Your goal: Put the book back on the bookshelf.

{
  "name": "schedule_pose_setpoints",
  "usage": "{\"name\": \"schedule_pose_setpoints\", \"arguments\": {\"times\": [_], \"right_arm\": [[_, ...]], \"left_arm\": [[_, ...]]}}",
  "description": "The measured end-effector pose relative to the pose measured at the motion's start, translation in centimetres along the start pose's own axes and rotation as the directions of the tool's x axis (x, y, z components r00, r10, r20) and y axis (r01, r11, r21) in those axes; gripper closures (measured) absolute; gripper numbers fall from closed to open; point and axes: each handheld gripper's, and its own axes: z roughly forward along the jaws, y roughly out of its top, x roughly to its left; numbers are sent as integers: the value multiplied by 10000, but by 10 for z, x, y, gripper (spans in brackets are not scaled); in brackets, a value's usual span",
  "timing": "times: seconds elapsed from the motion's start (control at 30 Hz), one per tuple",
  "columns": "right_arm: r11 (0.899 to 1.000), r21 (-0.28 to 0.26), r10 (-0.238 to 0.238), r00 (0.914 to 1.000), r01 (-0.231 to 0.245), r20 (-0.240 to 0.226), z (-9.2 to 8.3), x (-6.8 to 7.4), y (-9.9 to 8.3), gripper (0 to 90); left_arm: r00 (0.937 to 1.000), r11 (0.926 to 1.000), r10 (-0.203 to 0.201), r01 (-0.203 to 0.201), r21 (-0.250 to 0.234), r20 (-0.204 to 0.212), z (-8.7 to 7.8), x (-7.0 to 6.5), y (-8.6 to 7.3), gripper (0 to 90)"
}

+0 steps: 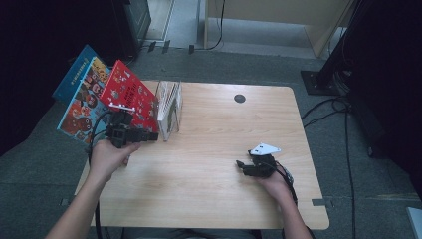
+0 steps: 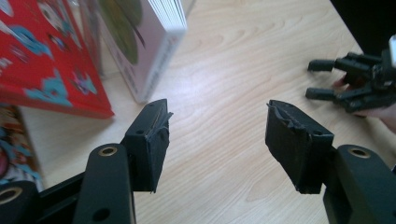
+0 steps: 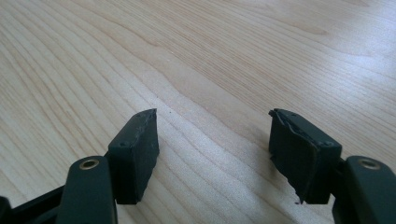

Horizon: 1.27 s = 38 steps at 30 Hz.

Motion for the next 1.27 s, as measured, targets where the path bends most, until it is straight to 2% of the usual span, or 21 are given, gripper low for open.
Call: {"name": "schedule_pose_setpoints", "arguments": {"times": [0.1, 0.23, 0.43, 0.5, 0.67, 0.83, 1.0, 1.07, 1.27], "right_arm": [[10000, 0, -1, 10000, 1, 1, 0, 0, 0, 327], [10000, 5, -16, 10000, 16, 8, 0, 0, 0, 327], [10000, 10, -14, 10000, 14, 38, 0, 0, 0, 325], [10000, 11, -16, 10000, 16, 32, 0, 0, 0, 325], [10000, 14, -2, 10000, 2, 45, 0, 1, 0, 325], [10000, 18, 2, 10000, -2, 48, 0, 1, 0, 321], [10000, 17, 5, 10000, -5, 47, 0, 1, 0, 318], [10000, 19, 4, 10000, -4, 37, 0, 1, 0, 314], [10000, 34, -58, 10000, 58, -32, 0, 2, 0, 302]], "left_arm": [[9999, 9999, 98, -97, -71, 80, 8, -4, -10, 402], [9998, 9998, 172, -173, 78, 65, 22, -6, -22, 400], [9985, 9995, 255, -264, 188, 491, 41, -6, -39, 394], [9986, 9992, 280, -293, 285, 441, 48, -6, -43, 391], [9966, 9990, 346, -367, 267, 745, 58, -7, -53, 387], [9965, 9980, 463, -492, 406, 695, 69, -9, -65, 383], [9959, 9953, 747, -776, 581, 516, 76, -10, -72, 378], [9958, 9954, 720, -753, 586, 571, 79, -8, -76, 378], [9962, 9937, 769, -798, 785, 398, 85, -5, -82, 373]]}}
